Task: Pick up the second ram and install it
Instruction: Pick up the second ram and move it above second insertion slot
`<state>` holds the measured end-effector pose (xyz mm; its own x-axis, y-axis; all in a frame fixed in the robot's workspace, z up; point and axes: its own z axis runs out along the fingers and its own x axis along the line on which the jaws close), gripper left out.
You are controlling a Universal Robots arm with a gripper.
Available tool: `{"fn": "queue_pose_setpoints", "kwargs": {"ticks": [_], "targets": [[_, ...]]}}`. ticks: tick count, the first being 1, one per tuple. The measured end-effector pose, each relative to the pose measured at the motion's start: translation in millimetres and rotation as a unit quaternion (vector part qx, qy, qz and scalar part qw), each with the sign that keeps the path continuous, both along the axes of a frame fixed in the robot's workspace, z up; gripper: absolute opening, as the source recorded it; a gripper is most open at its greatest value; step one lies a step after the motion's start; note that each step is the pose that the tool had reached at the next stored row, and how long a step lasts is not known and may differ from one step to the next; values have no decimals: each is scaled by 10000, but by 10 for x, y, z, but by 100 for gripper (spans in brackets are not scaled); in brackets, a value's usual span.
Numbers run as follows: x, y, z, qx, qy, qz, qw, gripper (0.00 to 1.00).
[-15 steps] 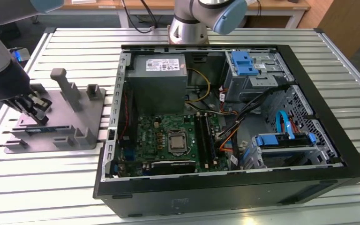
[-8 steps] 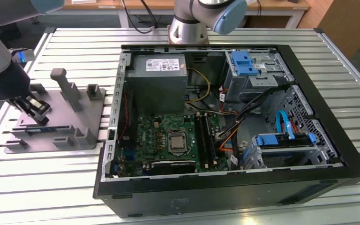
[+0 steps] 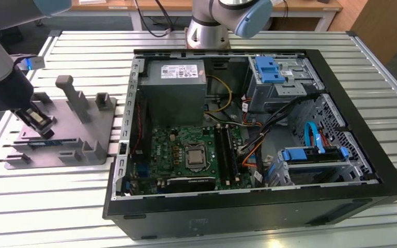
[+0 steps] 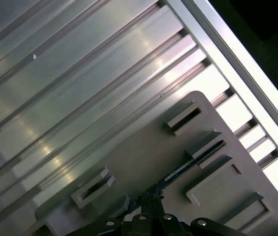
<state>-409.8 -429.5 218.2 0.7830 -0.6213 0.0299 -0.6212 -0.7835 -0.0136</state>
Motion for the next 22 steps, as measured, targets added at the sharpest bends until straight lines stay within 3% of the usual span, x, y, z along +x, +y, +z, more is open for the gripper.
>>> {"fn": "queue_pose_setpoints", "kwargs": {"ticks": [5,11,17,22], "targets": [[0,0,-5,0,0,-455,9990,10],[0,0,-7,0,0,-993,9951,10],[0,0,-9,0,-1,-1537,9881,10],[0,0,-9,0,0,-1985,9801,10]]}}
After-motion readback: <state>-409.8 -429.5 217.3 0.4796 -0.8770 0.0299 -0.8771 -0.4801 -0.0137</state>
